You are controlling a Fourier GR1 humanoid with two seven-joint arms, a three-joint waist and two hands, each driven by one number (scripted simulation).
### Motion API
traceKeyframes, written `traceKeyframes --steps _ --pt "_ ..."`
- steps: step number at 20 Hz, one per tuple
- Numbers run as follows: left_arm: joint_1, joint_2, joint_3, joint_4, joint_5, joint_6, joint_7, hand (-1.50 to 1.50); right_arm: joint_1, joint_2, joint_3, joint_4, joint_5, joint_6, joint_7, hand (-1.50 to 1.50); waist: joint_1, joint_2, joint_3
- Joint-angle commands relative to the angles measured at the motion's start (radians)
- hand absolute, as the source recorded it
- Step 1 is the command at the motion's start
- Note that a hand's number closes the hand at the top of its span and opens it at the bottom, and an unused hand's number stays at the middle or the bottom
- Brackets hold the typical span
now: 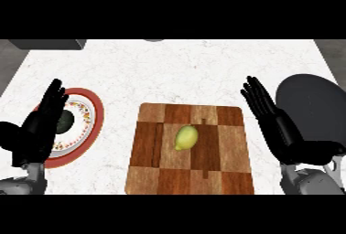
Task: Pick the lemon from the cutting board and place it in the pan
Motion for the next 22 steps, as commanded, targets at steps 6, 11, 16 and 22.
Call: traceKeyframes --steps 6,11,16,22 --pt "-0.012 -0.1 -0.099 -0.027 0.0 -0.045 -0.15 0.0 -0.048 0.061 0.127 -0.169 0.476 -0.302 -0.259 1.5 -0.065 -0.038 -0.02" --pt "0.066 -0.152 -0.134 -0.024 0.016 -0.048 -0.196 0.0 0.282 0.124 0.141 -0.173 0.681 -0.632 -0.338 -1.5 -0.102 -0.037 -0.015" --pt "0.068 -0.157 -0.148 0.014 0.004 -0.07 -0.246 0.0 0.503 0.15 0.283 -0.142 1.01 -0.839 -0.333 -1.5 -0.07 -0.025 -0.017" --pt "0.109 -0.165 -0.169 0.021 0.01 -0.11 -0.3 0.0 0.66 0.28 0.299 -0.183 1.433 -0.779 -0.088 -1.5 -0.033 -0.017 -0.018"
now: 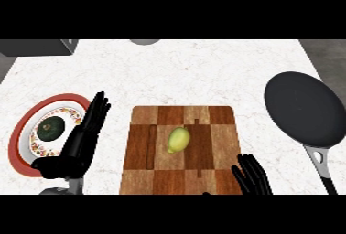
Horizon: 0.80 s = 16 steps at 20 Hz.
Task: Pick the lemon from the cutting board and place it in the pan
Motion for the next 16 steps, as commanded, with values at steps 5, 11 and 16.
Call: traceKeyframes --steps 5,11,16 --pt "-0.031 -0.024 -0.017 0.018 -0.023 0.006 -0.011 0.0 0.112 0.126 0.031 -0.046 0.512 0.206 0.367 -1.5 0.017 0.009 -0.002" --pt "0.007 -0.034 -0.036 0.038 -0.033 -0.003 -0.054 0.0 0.013 0.128 0.036 -0.06 0.718 0.528 0.688 -1.5 0.039 0.012 -0.002" --pt "0.001 -0.042 -0.035 0.058 -0.028 -0.014 -0.057 0.0 -0.238 0.128 0.088 0.065 0.789 0.763 0.965 -1.5 0.054 0.011 0.002"
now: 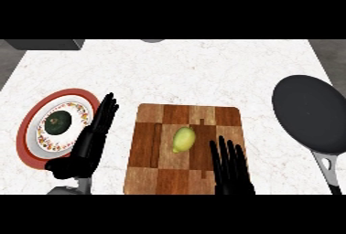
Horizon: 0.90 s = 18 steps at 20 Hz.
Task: Pick the lemon from the cutting board and place it in the pan
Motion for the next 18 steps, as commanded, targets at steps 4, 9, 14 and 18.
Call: traceKeyframes --steps 4,9,14,18 --pt "-0.002 -0.012 -0.006 0.029 -0.009 -0.013 -0.027 0.0 -0.327 0.003 0.158 0.185 -0.002 0.256 0.465 -1.5 0.012 -0.002 0.004" --pt "-0.003 -0.026 -0.013 -0.025 -0.034 0.004 0.045 0.0 -0.555 0.003 0.201 0.329 -0.205 0.212 0.617 -1.5 0.005 -0.005 0.005" --pt "0.0 -0.068 -0.009 0.048 -0.061 0.01 -0.024 0.0 -0.592 0.003 0.239 0.392 -0.243 0.167 0.672 -1.5 -0.001 -0.006 0.004" --pt "0.034 -0.038 0.019 0.029 -0.02 -0.05 -0.043 0.0 -0.647 0.003 0.244 0.487 -0.275 0.048 0.682 -1.5 0.006 -0.005 0.004"
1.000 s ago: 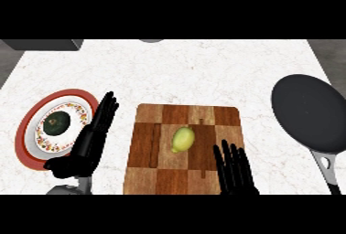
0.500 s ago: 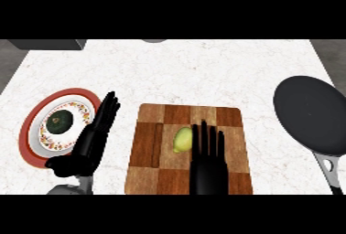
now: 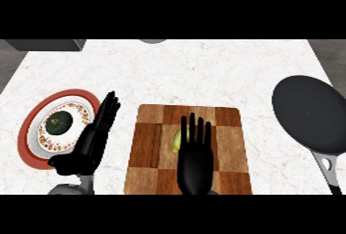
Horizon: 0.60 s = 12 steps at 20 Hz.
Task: Pick the lemon from the cutting board and place it in the pan
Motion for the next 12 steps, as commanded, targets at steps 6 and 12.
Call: traceKeyframes --steps 6,12 --pt "-0.009 -0.027 0.005 0.021 -0.04 -0.002 0.001 0.0 -0.076 0.008 -0.067 0.157 -0.057 -0.145 -0.01 -1.5 -0.003 0.001 0.001" --pt "-0.043 -0.025 0.041 -0.005 -0.02 -0.019 0.043 0.0 -0.133 0.008 -0.129 0.231 -0.124 -0.145 -0.02 -1.5 -0.002 0.001 0.001"
